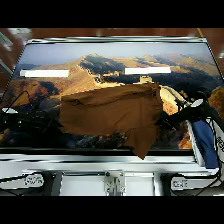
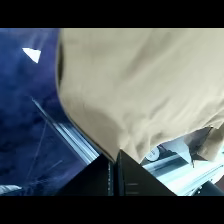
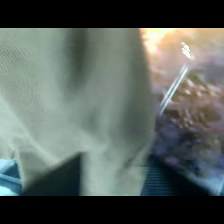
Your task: Fold the shirts.
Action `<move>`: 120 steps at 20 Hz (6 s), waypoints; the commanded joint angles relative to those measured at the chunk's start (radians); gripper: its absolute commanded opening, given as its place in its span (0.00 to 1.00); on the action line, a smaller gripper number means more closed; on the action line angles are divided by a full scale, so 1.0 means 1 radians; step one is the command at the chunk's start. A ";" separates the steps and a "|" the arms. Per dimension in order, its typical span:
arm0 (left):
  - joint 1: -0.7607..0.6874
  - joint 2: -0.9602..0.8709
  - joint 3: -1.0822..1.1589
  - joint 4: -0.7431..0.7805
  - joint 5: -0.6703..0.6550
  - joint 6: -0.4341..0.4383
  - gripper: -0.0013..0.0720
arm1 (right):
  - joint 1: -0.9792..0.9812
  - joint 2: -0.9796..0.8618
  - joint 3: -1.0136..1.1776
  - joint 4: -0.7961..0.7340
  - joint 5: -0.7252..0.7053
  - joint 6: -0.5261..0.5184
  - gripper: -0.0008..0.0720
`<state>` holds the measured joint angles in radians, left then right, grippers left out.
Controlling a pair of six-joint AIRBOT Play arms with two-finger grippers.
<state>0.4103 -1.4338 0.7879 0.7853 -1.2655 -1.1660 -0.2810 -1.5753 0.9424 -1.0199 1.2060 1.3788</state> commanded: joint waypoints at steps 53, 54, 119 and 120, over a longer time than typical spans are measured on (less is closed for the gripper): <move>-0.176 -0.430 0.840 0.153 0.298 0.032 0.08 | 0.266 -0.115 0.346 -0.050 -0.900 0.025 0.10; -0.180 -0.459 0.853 0.152 0.299 0.032 0.08 | 0.267 -0.134 0.346 -0.049 -0.892 0.028 0.10; 0.249 0.010 -0.041 0.332 -0.243 -0.045 0.79 | -0.265 0.379 0.042 -0.359 0.251 0.047 0.87; 0.250 0.008 -0.066 0.332 -0.233 -0.045 0.79 | -0.266 0.379 0.037 -0.332 0.234 0.047 0.86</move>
<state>0.6231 -1.4628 0.8829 1.1255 -1.5524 -1.2633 -0.5144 -1.2209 1.0393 -1.4097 1.4891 1.4456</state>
